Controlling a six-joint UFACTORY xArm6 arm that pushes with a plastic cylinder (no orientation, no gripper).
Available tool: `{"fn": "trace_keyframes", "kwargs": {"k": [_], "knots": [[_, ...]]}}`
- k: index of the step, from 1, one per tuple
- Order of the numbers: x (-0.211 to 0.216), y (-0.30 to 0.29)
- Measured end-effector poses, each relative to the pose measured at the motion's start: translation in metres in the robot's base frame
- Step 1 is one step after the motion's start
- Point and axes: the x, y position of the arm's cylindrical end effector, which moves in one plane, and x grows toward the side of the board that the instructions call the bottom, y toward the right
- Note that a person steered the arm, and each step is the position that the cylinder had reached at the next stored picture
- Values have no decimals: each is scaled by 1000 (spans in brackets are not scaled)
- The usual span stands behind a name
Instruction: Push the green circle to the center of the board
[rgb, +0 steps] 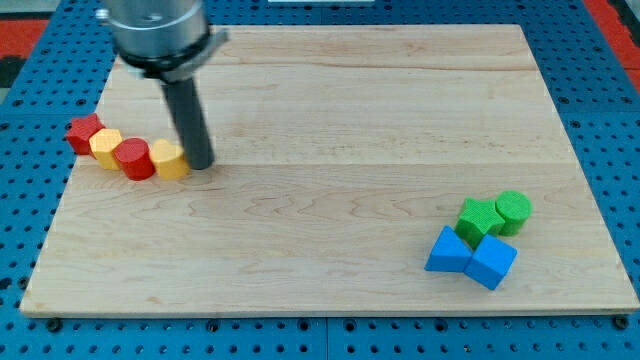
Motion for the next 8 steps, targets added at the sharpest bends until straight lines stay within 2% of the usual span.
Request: {"fn": "trace_keyframes", "kwargs": {"k": [1,2,4,5,6,7,8], "knots": [[-3,6],[-1,83],[1,327],[39,432],[78,449],[82,382],[63,300]]}}
